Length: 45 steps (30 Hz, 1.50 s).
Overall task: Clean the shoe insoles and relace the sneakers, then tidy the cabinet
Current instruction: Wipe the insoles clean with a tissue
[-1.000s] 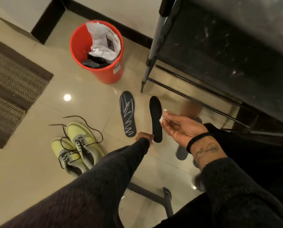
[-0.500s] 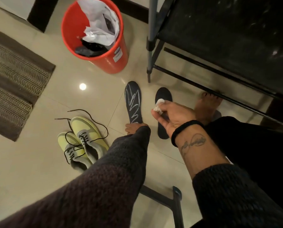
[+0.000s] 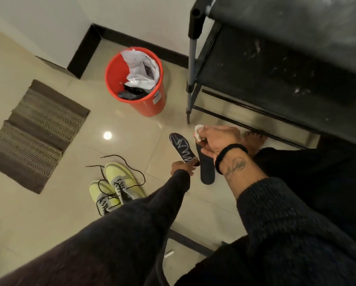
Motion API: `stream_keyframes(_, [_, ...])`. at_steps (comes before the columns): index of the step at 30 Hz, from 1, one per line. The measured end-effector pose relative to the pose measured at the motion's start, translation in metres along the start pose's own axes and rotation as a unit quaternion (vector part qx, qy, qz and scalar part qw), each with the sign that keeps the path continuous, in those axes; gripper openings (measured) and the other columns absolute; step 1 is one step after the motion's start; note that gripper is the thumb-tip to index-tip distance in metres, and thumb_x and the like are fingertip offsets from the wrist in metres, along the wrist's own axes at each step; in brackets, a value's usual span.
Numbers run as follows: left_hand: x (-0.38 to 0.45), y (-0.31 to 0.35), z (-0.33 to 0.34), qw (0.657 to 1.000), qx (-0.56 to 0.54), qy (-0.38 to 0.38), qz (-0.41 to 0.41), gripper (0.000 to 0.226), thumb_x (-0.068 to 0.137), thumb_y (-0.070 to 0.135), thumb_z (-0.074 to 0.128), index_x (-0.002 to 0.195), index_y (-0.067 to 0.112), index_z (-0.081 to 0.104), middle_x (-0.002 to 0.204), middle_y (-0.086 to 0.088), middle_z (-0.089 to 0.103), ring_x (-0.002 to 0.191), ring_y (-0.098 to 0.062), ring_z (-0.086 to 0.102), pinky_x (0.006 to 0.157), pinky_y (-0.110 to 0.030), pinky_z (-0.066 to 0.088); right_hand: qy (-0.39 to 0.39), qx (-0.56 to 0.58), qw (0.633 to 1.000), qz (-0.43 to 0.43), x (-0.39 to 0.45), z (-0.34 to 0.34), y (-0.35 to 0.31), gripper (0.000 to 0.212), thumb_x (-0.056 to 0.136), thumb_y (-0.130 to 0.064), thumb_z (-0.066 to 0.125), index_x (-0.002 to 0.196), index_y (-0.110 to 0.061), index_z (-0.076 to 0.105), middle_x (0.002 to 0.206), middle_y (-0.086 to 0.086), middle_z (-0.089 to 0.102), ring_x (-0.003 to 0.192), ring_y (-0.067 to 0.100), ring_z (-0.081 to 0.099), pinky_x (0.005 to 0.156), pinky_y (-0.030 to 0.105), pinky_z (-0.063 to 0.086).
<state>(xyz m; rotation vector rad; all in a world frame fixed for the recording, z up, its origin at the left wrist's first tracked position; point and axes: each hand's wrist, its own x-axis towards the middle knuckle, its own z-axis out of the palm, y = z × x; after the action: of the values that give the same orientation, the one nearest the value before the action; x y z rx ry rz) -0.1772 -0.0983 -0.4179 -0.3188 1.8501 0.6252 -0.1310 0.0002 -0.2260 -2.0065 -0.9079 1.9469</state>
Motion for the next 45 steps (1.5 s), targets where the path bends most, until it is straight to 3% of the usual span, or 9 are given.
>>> stream_keyframes(3, [-0.059,0.014,-0.02,0.994,-0.059,-0.093,0.017,0.048,0.083,0.045,0.078,0.112,0.009,0.068,0.095,0.001,0.074,0.081,-0.014,0.064,0.071,-0.031,0.05,0.019,-0.025,0.998,-0.049,-0.035,-0.017,-0.003,0.017,0.084,0.001,0.067,0.077,-0.013,0.073,0.1,0.02,0.074,0.077,0.024,0.067,0.056,0.027,0.047])
stream_keyframes(6, [-0.117,0.029,-0.038,0.983,-0.069,-0.165,0.038,0.052,0.079,0.053,0.077,0.112,0.015,0.07,0.104,-0.002,0.073,0.09,-0.018,0.064,0.077,-0.035,0.052,0.02,-0.031,0.995,-0.094,-0.07,-0.04,-0.007,0.012,0.084,0.0,0.07,0.086,-0.011,0.075,0.1,0.014,0.076,0.086,0.022,0.07,0.072,0.035,0.056])
stream_keyframes(11, [-0.227,0.043,-0.063,0.969,-0.018,-0.188,0.16,0.038,0.095,0.048,0.061,0.106,0.012,0.07,0.085,-0.004,0.075,0.076,-0.019,0.063,0.074,-0.032,0.051,-0.014,0.051,0.987,-0.152,-0.139,-0.083,-0.011,0.015,0.087,-0.006,0.074,0.101,-0.009,0.074,0.097,0.011,0.076,0.095,0.028,0.072,0.086,0.043,0.059])
stream_keyframes(17, [-0.336,0.025,-0.074,0.919,0.096,-0.274,0.268,0.032,0.1,0.046,0.053,0.106,0.018,0.069,0.093,-0.007,0.076,0.076,-0.017,0.063,0.076,-0.032,0.049,-0.066,0.134,0.962,-0.228,-0.205,-0.152,-0.008,0.028,0.086,-0.003,0.073,0.113,-0.001,0.07,0.104,0.019,0.075,0.091,0.028,0.073,0.086,0.043,0.06])
stream_keyframes(24, [-0.422,-0.002,-0.055,0.855,0.174,-0.344,0.347,0.038,0.098,0.05,0.055,0.107,0.018,0.073,0.09,-0.006,0.076,0.081,-0.019,0.063,0.079,-0.034,0.047,-0.04,0.217,0.936,-0.274,-0.255,-0.23,0.007,0.032,0.084,-0.003,0.071,0.116,0.001,0.068,0.107,0.021,0.073,0.087,0.025,0.071,0.084,0.041,0.061])
stream_keyframes(28, [-0.452,-0.018,-0.019,0.812,0.203,-0.399,0.375,0.04,0.097,0.049,0.056,0.108,0.015,0.074,0.091,-0.009,0.076,0.08,-0.017,0.062,0.078,-0.032,0.047,-0.001,0.255,0.919,-0.302,-0.282,-0.279,0.019,0.041,0.076,-0.009,0.074,0.115,-0.001,0.069,0.108,0.018,0.074,0.093,0.024,0.069,0.089,0.041,0.06])
stream_keyframes(32, [-0.474,-0.034,0.031,0.775,0.227,-0.443,0.389,0.039,0.097,0.048,0.058,0.106,0.013,0.074,0.1,-0.017,0.076,0.079,-0.018,0.061,0.077,-0.03,0.047,0.042,0.293,0.9,-0.319,-0.299,-0.335,0.035,0.041,0.08,-0.009,0.073,0.12,-0.003,0.067,0.112,0.017,0.073,0.097,0.024,0.071,0.09,0.041,0.059])
stream_keyframes(36, [-0.486,-0.05,0.089,0.739,0.264,-0.476,0.397,0.045,0.096,0.051,0.059,0.111,0.01,0.072,0.095,-0.013,0.076,0.078,-0.016,0.061,0.079,-0.031,0.047,0.083,0.335,0.881,-0.323,-0.306,-0.387,0.053,0.042,0.083,-0.009,0.072,0.124,-0.005,0.065,0.113,0.015,0.073,0.097,0.023,0.071,0.089,0.04,0.059])
stream_keyframes(45, [-0.45,-0.066,0.233,0.715,0.318,-0.495,0.377,0.036,0.097,0.049,0.06,0.106,0.015,0.07,0.085,-0.007,0.075,0.066,-0.013,0.061,0.066,-0.027,0.048,0.15,0.436,0.833,-0.304,-0.282,-0.468,0.111,0.055,0.078,-0.007,0.074,0.13,0.0,0.059,0.108,0.017,0.072,0.081,0.021,0.07,0.083,0.038,0.061])
